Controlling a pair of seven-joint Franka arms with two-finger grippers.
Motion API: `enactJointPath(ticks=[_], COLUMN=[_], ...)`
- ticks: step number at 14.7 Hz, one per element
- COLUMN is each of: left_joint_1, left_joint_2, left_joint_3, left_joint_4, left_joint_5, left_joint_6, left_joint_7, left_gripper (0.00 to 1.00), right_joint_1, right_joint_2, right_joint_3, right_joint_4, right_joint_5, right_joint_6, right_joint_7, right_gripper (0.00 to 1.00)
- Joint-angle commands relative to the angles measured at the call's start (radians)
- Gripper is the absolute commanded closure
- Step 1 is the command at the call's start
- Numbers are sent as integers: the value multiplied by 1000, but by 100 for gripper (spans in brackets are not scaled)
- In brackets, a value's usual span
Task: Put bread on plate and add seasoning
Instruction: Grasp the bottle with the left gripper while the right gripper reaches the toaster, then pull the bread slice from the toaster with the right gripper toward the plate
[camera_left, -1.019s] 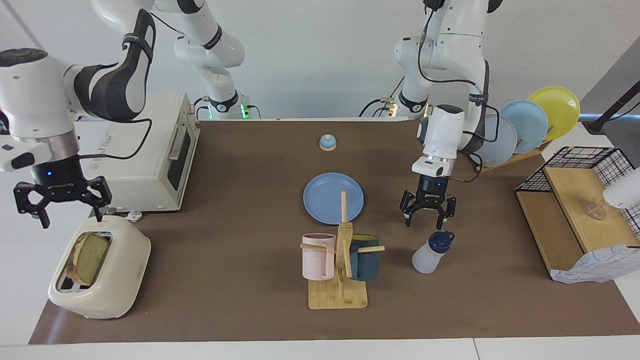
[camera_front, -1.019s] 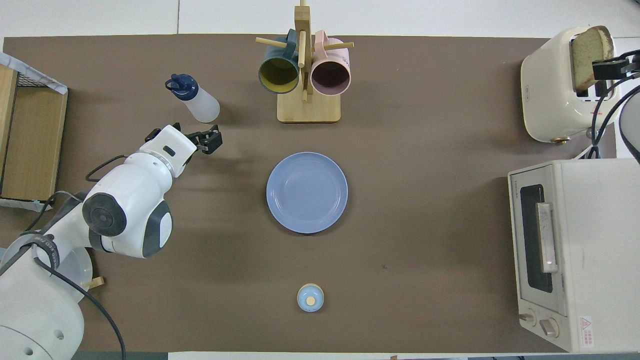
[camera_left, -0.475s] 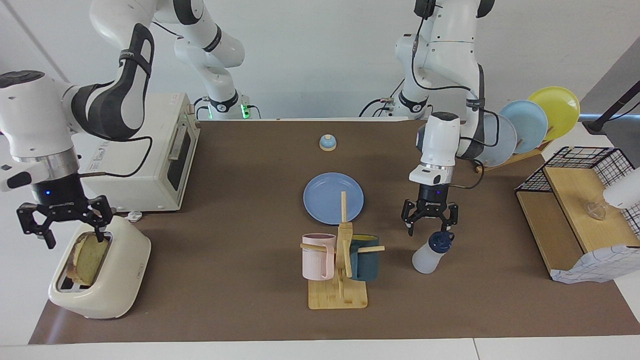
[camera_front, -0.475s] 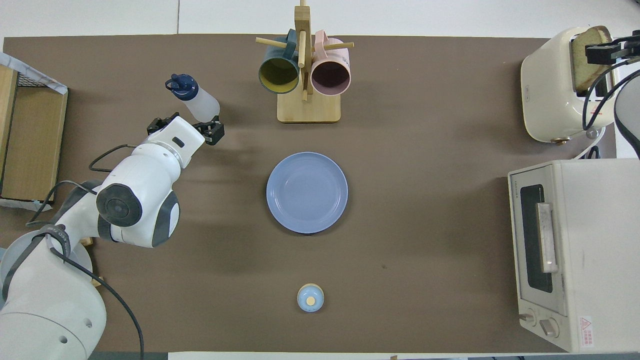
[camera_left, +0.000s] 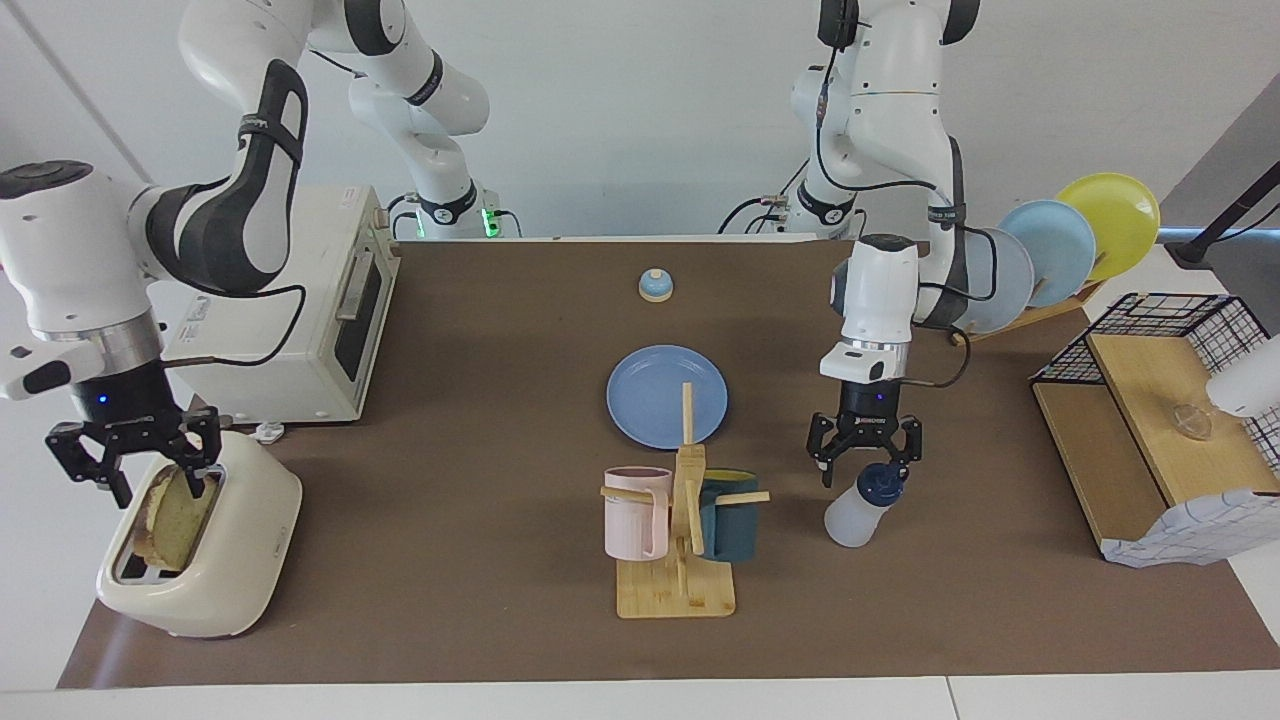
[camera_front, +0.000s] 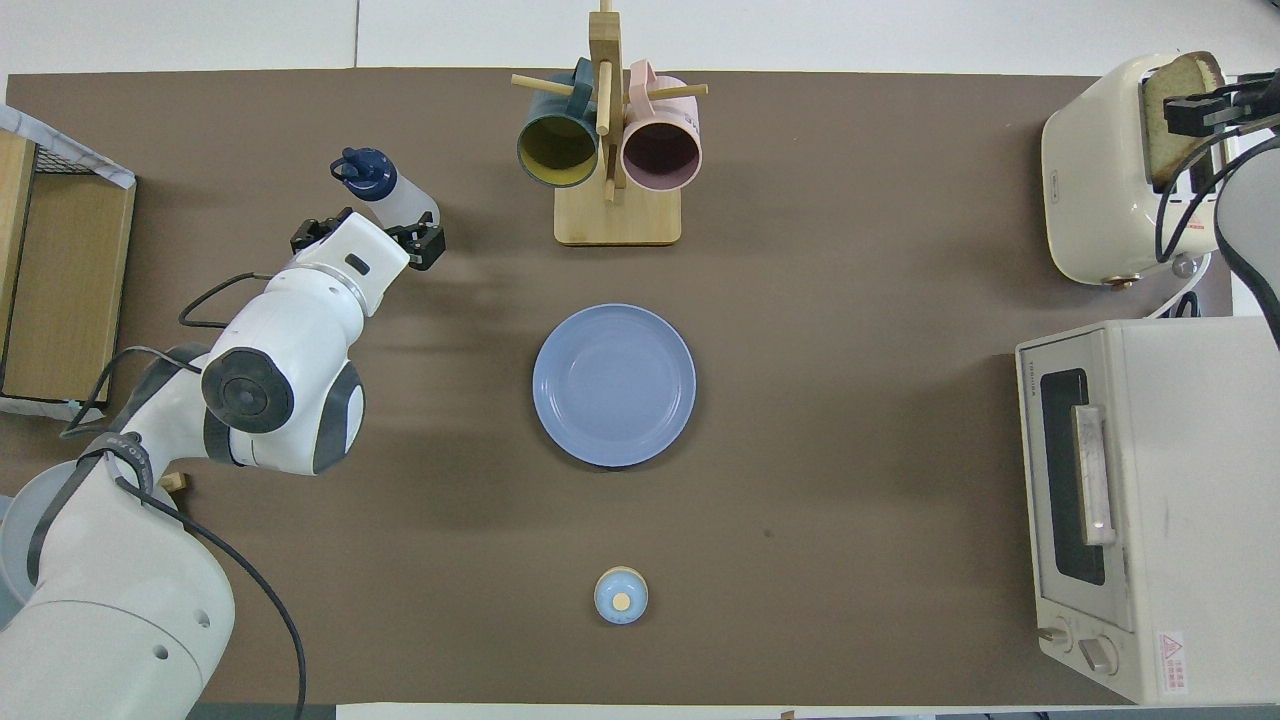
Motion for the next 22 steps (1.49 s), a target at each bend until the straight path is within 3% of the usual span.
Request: enactJointPath(ticks=[1,3,7,10,16,20,22], left_joint_1=[-67,-87,-119,-182,-198,-199,-201], left_joint_2=[32,45,71,98,106,136,152], left_joint_3=[57,77,96,172,197,197,196], left_joint_4=[28,33,33,65,85,97,108], left_joint_5=[-48,-50,-113,-149,-151,-172,-196], left_joint_6=[8,8,17,16,16,26,55], left_joint_7=[-6,-6,-7,-9,-9,-20,-20], left_gripper=[0,0,0,0,0,0,0], right_joint_1=[-11,-11,-10,8,208,398,477], right_joint_2=[-1,-1,-9,-27,-156,-221,-257], right_joint_3=[5,5,7,11,10,22,34], right_joint_4=[-2,-2,25,156,210,193,117], right_joint_5=[25,22,-23,-69,-113,-92,-43], right_joint_6=[-3,-7,-71,-270,-568,-667,-636], right_joint_7=[-57,-69,-118,-120,-88,217,399], right_gripper=[67,100,100,100,100,100,100])
